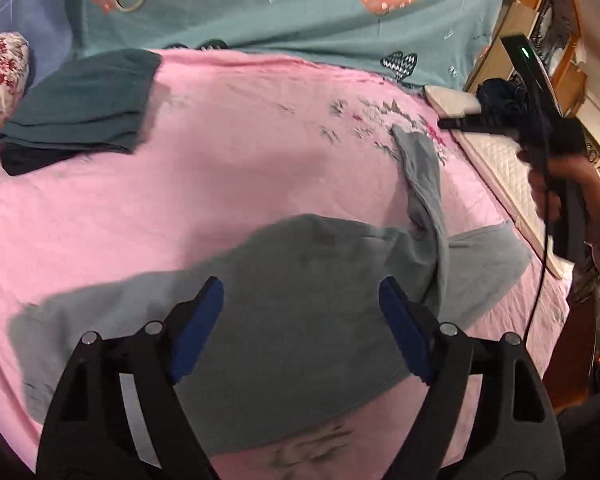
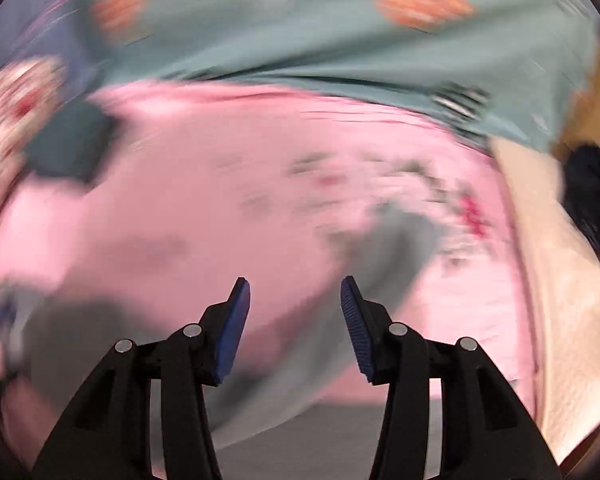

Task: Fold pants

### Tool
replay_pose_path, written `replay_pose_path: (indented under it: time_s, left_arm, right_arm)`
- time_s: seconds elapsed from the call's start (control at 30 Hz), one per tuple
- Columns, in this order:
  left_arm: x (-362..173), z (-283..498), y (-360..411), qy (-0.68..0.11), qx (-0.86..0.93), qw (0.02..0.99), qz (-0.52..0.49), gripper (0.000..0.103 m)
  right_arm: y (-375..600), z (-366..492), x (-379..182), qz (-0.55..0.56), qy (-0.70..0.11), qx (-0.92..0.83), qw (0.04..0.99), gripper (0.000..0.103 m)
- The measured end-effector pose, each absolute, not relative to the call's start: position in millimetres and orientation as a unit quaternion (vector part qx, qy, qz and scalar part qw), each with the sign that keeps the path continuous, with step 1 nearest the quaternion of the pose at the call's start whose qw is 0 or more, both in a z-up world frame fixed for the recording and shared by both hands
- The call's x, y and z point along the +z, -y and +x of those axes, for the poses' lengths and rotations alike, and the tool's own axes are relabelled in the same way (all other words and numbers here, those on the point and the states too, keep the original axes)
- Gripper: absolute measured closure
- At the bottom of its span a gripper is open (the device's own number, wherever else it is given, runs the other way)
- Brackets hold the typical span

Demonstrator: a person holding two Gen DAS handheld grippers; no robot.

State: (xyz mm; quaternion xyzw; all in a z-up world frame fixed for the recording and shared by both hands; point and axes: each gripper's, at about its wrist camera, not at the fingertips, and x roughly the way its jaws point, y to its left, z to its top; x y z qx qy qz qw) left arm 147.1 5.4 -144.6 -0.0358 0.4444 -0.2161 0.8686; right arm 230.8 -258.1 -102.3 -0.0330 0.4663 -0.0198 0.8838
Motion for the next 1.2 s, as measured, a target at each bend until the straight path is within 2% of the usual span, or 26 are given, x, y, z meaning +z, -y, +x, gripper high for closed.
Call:
replay_pose_path:
  time_s: [0.17, 0.33, 0.5, 0.53, 0.57, 0.63, 0.73, 0.87, 1.1, 1.2]
  left_arm:
    - [-144, 141, 31, -0.444, -0.193, 0.875, -0.005, 0.021]
    - [-149, 140, 24, -0.469, -0.157, 0.869, 0.005, 0.021]
    - [-148, 142, 14, -0.48, -0.124, 0.868, -0.008, 0.021]
    - [-147, 143, 13, -0.48, -0.122, 0.869, -0.011, 0.021]
    - [-146, 144, 14, -0.48, -0.118, 0.869, -0.012, 0.021]
    - [-143, 146, 16, -0.476, -0.116, 0.872, -0.012, 0.021]
    - [-140, 150, 21, -0.475, -0.122, 0.871, -0.009, 0.021]
    - [-135, 153, 34, -0.47, -0.141, 0.871, 0.002, 0.021]
    - [-127, 146, 74, -0.465, -0.203, 0.861, 0.022, 0.021]
    - [-132, 139, 95, -0.473, -0.226, 0.85, 0.04, 0.021]
  right_arm:
    - [328, 295, -131, 0.058, -0.478, -0.06, 0.875, 0.055]
    - [337, 352, -172, 0.059, -0.505, -0.04, 0.86, 0.068]
    - [348, 368, -195, 0.075, -0.52, -0.063, 0.848, 0.069]
    - [349, 368, -198, 0.073, -0.523, -0.068, 0.846, 0.078]
    - [352, 368, -202, 0.076, -0.527, -0.071, 0.844, 0.081]
    - [359, 365, -204, 0.086, -0.52, -0.071, 0.847, 0.101]
    - [366, 356, -194, 0.097, -0.508, -0.071, 0.853, 0.101]
    - [388, 323, -155, 0.154, -0.469, -0.064, 0.867, 0.101]
    - [447, 201, -65, 0.246, -0.379, -0.059, 0.89, 0.101]
    - [474, 141, -52, 0.275, -0.358, -0.078, 0.889, 0.101]
